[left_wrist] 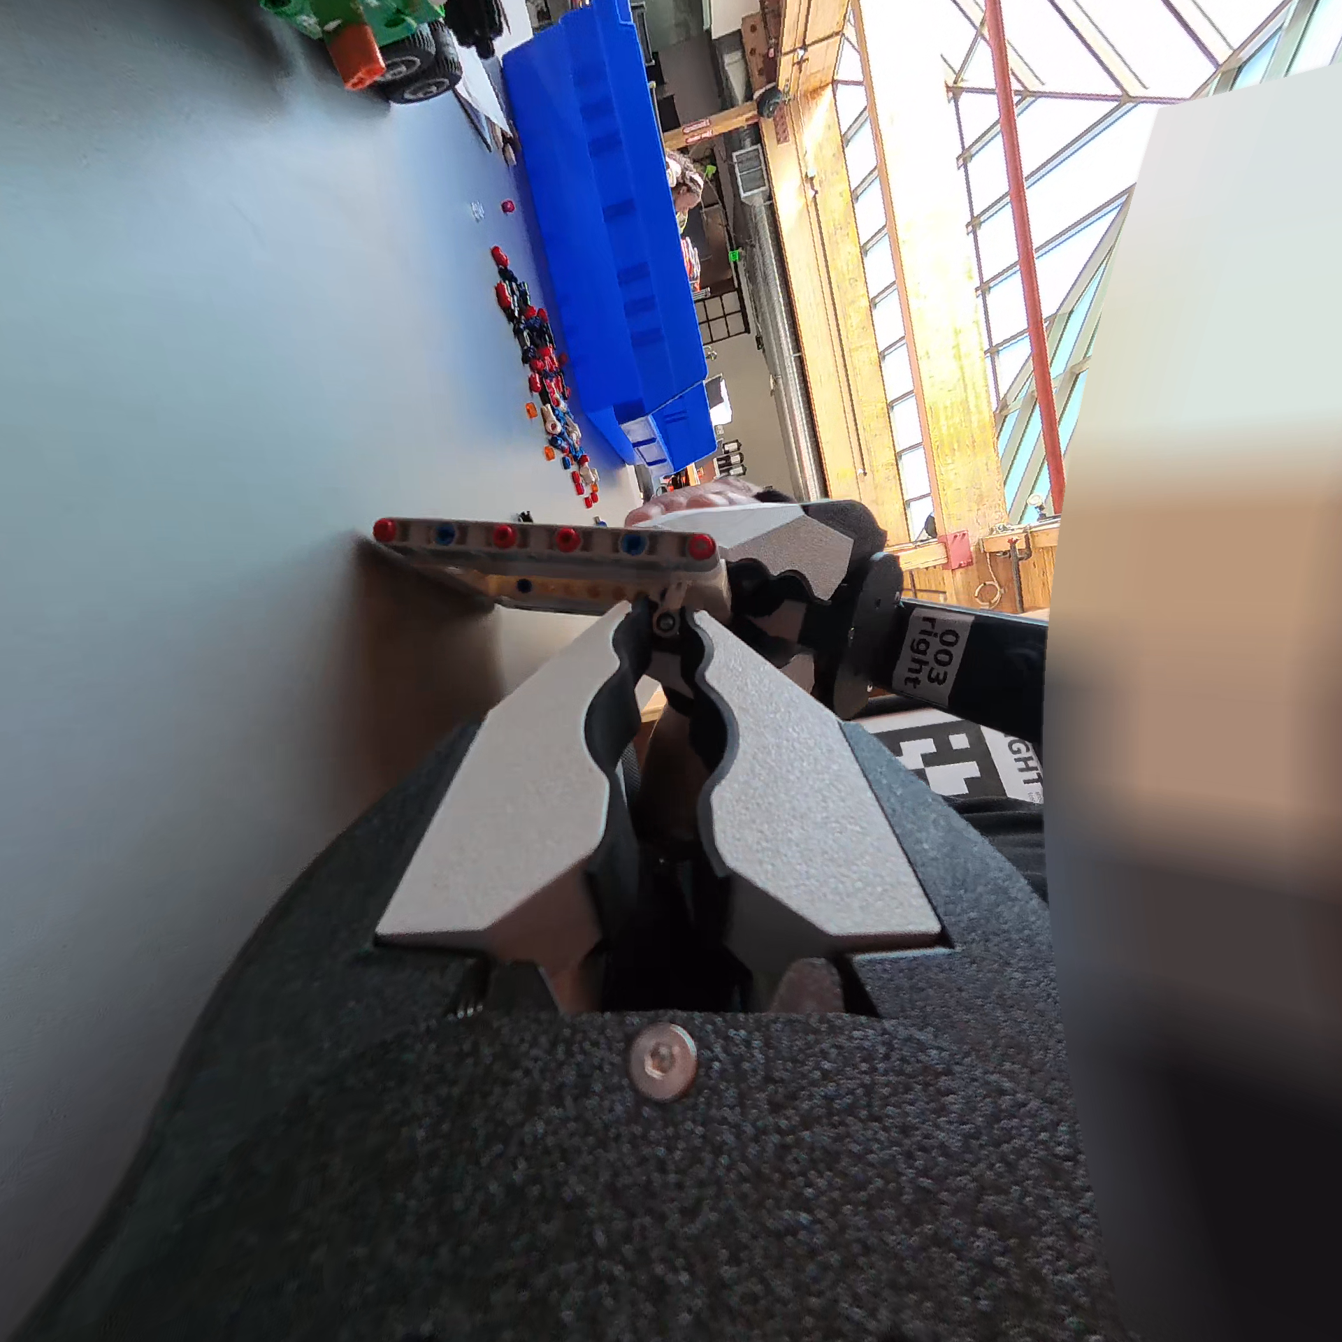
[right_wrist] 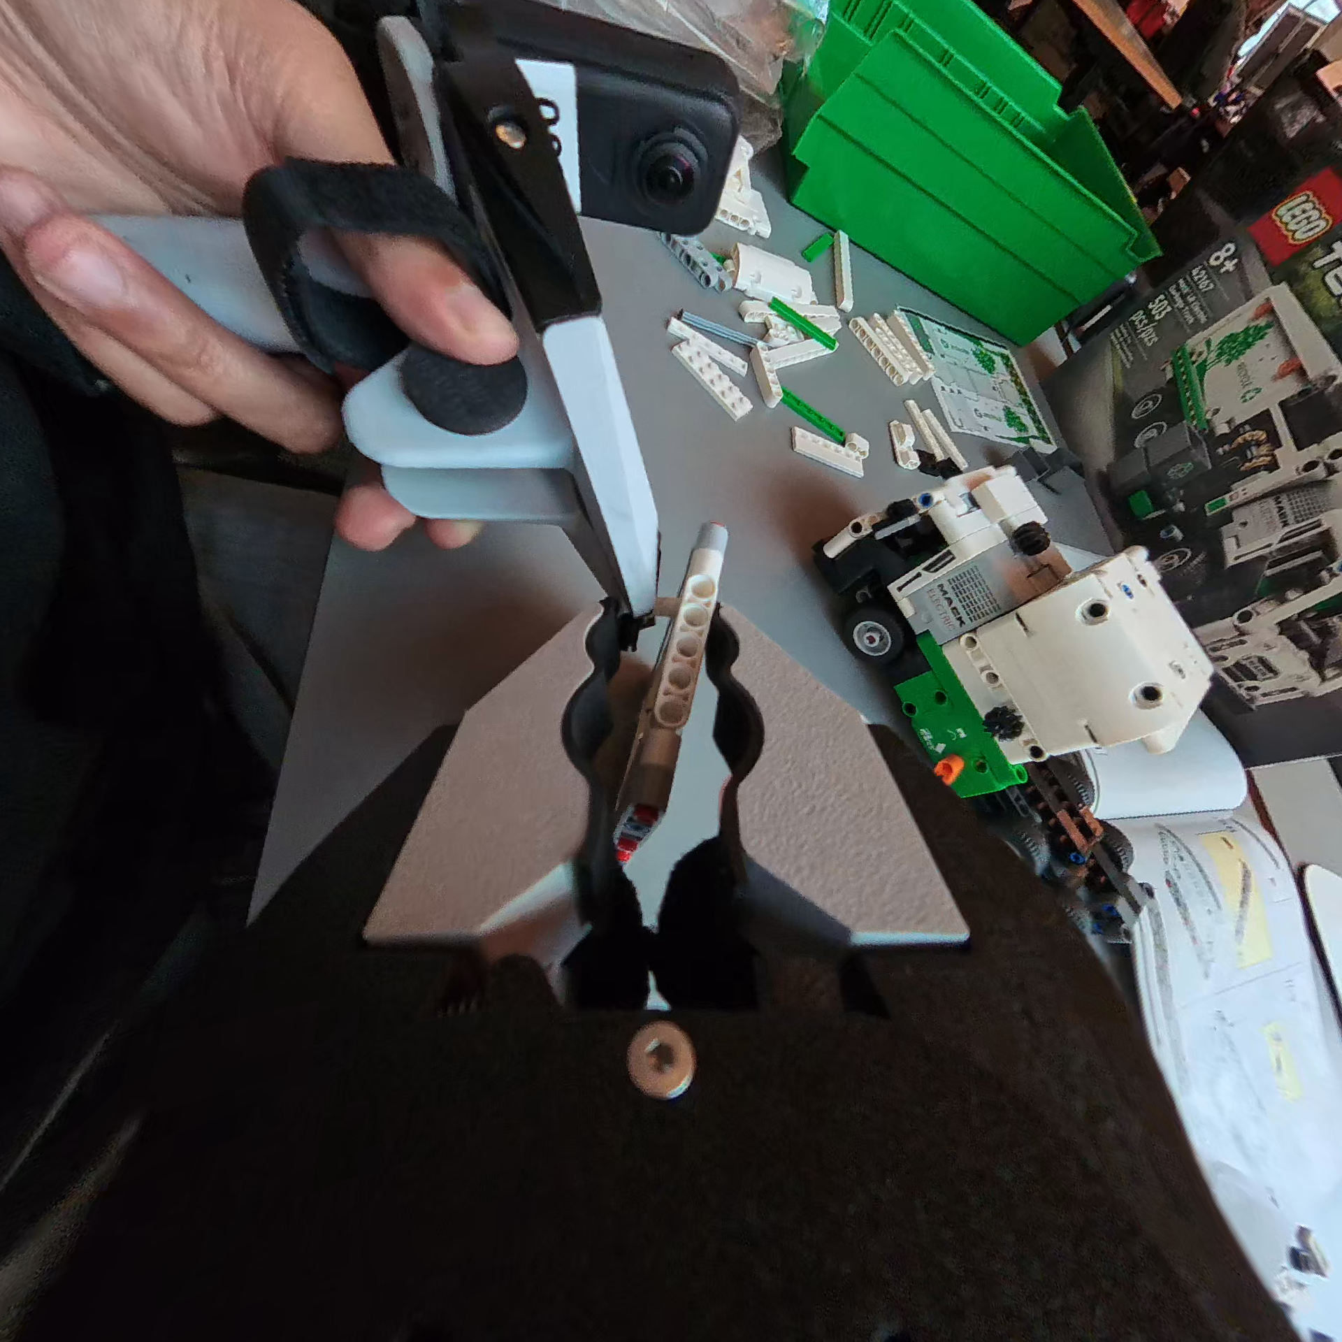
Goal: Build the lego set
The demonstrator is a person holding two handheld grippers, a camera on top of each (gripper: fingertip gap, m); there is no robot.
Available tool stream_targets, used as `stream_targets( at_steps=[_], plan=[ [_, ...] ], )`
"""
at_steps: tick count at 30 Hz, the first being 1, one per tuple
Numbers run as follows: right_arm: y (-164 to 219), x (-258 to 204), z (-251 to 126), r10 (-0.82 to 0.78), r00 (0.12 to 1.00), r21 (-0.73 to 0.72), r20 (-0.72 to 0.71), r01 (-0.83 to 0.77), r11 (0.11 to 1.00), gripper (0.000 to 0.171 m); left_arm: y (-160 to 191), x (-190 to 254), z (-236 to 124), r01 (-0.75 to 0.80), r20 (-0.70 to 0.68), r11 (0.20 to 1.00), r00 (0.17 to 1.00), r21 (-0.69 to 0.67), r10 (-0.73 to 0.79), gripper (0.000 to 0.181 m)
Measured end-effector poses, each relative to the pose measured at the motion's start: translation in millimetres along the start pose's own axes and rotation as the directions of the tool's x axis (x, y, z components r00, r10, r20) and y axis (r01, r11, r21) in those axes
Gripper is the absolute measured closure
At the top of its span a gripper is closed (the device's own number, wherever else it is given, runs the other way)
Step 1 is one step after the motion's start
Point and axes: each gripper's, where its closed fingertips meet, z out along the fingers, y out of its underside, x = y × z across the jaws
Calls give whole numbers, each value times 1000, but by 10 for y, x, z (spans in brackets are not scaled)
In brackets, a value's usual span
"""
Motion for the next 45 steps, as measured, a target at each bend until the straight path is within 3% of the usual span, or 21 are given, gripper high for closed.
stream_targets(
  at_steps=[1,23,45],
  plan=[
    [2,-2,-6,-24,1000,-5,-6,24,1000,149,8,0,3,-2,4,1000,1000,-8,2,177],
    [49,-54,-32,-192,981,-70,-38,189,980,149,102,-46,20,-56,72,992,995,-116,65,177],
    [47,-106,-72,-267,964,-58,-20,265,963,148,189,-36,27,-146,61,923,982,-357,180,176]
  ],
)
